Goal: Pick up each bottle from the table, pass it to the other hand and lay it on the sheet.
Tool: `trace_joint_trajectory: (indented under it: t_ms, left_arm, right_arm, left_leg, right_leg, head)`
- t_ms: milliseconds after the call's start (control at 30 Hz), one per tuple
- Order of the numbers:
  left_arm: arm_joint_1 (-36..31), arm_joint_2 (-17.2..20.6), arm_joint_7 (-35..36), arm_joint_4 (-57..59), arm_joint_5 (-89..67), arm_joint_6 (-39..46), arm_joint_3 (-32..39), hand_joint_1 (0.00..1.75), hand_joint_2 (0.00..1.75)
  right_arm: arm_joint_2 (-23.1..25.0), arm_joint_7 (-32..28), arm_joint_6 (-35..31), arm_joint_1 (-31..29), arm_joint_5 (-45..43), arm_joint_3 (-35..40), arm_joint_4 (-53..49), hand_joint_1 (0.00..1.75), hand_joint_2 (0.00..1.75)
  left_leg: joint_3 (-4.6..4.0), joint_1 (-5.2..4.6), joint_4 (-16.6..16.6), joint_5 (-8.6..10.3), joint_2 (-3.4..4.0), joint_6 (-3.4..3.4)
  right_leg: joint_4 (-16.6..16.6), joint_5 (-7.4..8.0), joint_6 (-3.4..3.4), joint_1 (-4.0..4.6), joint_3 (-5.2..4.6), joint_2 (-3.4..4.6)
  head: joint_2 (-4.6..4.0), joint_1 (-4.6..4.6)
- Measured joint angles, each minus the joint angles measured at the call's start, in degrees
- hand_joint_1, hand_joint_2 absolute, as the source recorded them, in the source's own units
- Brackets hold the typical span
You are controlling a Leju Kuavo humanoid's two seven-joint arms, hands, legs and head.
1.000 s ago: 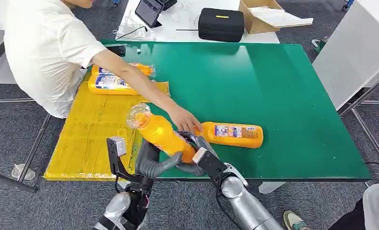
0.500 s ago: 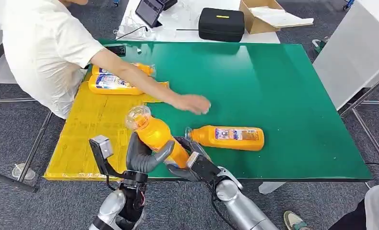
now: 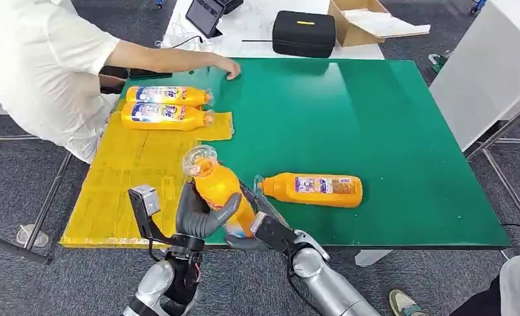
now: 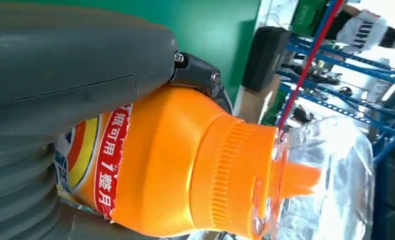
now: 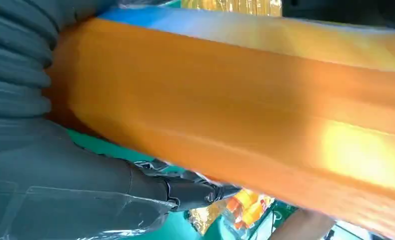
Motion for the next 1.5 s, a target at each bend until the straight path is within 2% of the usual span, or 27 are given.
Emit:
trace_joint_trajectory:
  t_ms: [167,200,267,333,433,467,533,667,733,833,1100,1167,1200,1267,1367,1500]
  left_arm:
    - [-0.4,0.0,0.7,1.1,0.0,-0.3,0.0,1.75,1.75]
    - [-0.4,0.0,0.7,1.2,0.0,-0.3,0.0,1.75,1.75]
    - [-0.5,0.0,1.0,1.5,0.0,0.1,0.0,1.75,1.75]
    - [-0.5,0.0,0.8,1.7,-0.7,2.3,0.0,1.75,1.75]
    - [0.0,0.3,-0.9,0.9,-5.6,8.2,0.6,1.75,1.75]
    - [0.4,0.6,-1.1,0.3,-7.1,9.4,1.2,1.75,1.75]
    - [0.8,1.1,-1.2,-0.5,-8.8,10.6,1.9,1.75,1.75]
    - [1.2,2.0,-2.1,-2.0,-19.4,19.3,3.9,1.75,1.75]
    - [1.1,3.1,-2.0,-2.5,-26.6,23.9,5.7,1.75,1.75]
    - [1.0,4.4,-1.8,-3.0,-30.4,24.5,9.1,1.75,1.75]
    - [1.0,5.0,-0.9,-3.3,-35.1,26.2,11.6,1.75,1.75]
    - [0.7,5.6,2.1,-3.1,-41.9,28.0,12.1,1.45,1.75]
    - [0.1,6.2,3.7,-2.5,-46.2,28.1,12.9,1.75,1.75]
    - [-1.6,7.4,6.9,-0.1,-53.5,25.5,13.7,1.75,1.75]
    - [-5.3,9.3,7.2,7.5,-59.3,15.7,14.1,1.75,1.75]
    - [-10.4,9.9,6.6,18.0,-63.0,14.4,13.9,1.75,1.75]
  right_arm:
    - [0.1,0.0,-0.2,0.0,-0.2,0.0,-0.1,0.0,1.75]
    - [0.2,0.0,-0.3,0.0,-0.3,0.0,-0.2,0.0,0.0]
    - [0.2,0.0,-1.6,0.3,-0.3,0.0,-0.6,0.0,0.0]
    - [0.3,-0.7,-7.2,1.1,2.0,-0.1,-1.5,0.0,0.0]
    - [0.2,-3.6,-25.2,4.2,10.9,-1.0,-5.2,0.0,0.0]
    - [0.0,-3.6,-28.9,5.2,12.9,-1.2,-7.2,0.0,0.0]
    - [-0.6,-3.2,-31.6,6.5,15.0,-1.6,-10.0,0.0,0.0]
    - [-1.3,-5.2,-40.7,10.8,28.3,-5.1,-17.1,0.0,0.0]
    - [-1.8,-6.3,-41.3,13.5,29.0,-8.6,-22.2,0.0,0.0]
    - [-3.5,-5.7,-41.7,16.1,28.2,-11.8,-27.9,0.0,0.0]
    - [-4.3,-6.4,-41.7,18.2,28.3,-14.3,-33.2,0.0,0.0]
    - [-4.5,-7.3,-41.7,18.6,26.1,-14.7,-34.3,0.0,0.0]
    - [-4.6,-8.1,-41.1,18.8,23.8,-15.0,-35.0,0.0,0.0]
    - [-4.8,-9.4,-38.9,19.0,19.6,-15.5,-36.0,0.0,0.0]
    - [-4.8,-10.1,-35.9,18.5,17.1,-16.1,-36.4,0.0,0.0]
    - [-4.9,-10.2,-35.1,17.5,16.1,-15.9,-36.1,0.0,0.0]
  left_leg:
    - [0.0,0.0,0.0,0.0,0.0,0.0]
    - [0.0,0.0,0.0,0.0,0.0,0.0]
    - [0.0,0.0,0.0,0.0,0.0,0.0]
    - [0.0,0.0,0.0,0.0,0.0,0.0]
    - [-0.05,0.0,0.0,-0.01,-0.03,-0.01]
    - [-0.05,0.0,0.0,-0.02,-0.02,-0.01]
    - [-0.05,0.0,0.0,-0.02,-0.02,-0.01]
    - [-0.1,0.0,0.0,-0.02,-0.04,-0.01]
    - [-0.1,0.0,0.0,-0.02,-0.06,-0.01]
    - [-0.1,0.0,0.0,-0.02,-0.06,-0.01]
    - [-0.09,0.0,0.0,-0.01,-0.04,-0.01]
    - [-0.09,0.0,0.0,-0.01,-0.04,-0.01]
    - [-0.09,0.0,0.0,-0.01,-0.04,-0.01]
    - [-0.08,0.01,0.0,0.0,-0.03,-0.01]
    - [-0.09,0.02,0.0,0.07,-0.04,0.01]
    - [-0.06,0.0,0.0,0.11,-0.02,0.02]
  right_leg:
    - [0.0,0.0,0.0,0.0,0.0,0.0]
    - [0.0,0.0,0.0,0.0,0.0,0.0]
    - [0.0,0.0,0.0,0.0,-0.01,0.0]
    - [0.0,0.0,0.0,0.0,-0.01,0.0]
    - [0.0,-0.01,0.0,0.0,-0.03,-0.03]
    - [0.0,-0.01,-0.01,0.0,-0.05,-0.03]
    - [0.0,-0.01,-0.01,0.0,-0.08,-0.03]
    - [0.0,-0.02,-0.01,0.0,-0.1,-0.05]
    - [0.0,-0.02,-0.01,0.0,-0.09,-0.05]
    - [0.0,-0.02,-0.01,0.0,-0.09,-0.05]
    - [0.0,-0.01,-0.01,0.0,-0.09,-0.05]
    - [0.0,-0.01,-0.01,0.0,-0.1,-0.05]
    - [0.0,-0.01,-0.01,0.0,-0.1,-0.05]
    - [0.0,-0.01,-0.01,0.01,-0.1,-0.05]
    - [0.0,-0.01,-0.02,0.01,-0.07,-0.07]
    - [0.0,0.04,-0.02,0.0,-0.05,-0.06]
  head:
    - [0.0,0.02]
    - [0.0,0.02]
    - [0.0,0.0]
    - [0.0,0.0]
    - [0.0,0.02]
    - [0.0,0.0]
    - [0.0,0.0]
    - [0.0,0.04]
    - [0.0,0.02]
    - [0.0,0.04]
    - [0.0,0.02]
    - [0.0,0.04]
    - [0.0,0.02]
    - [0.0,0.0]
    - [0.0,0.04]
    - [0.0,0.02]
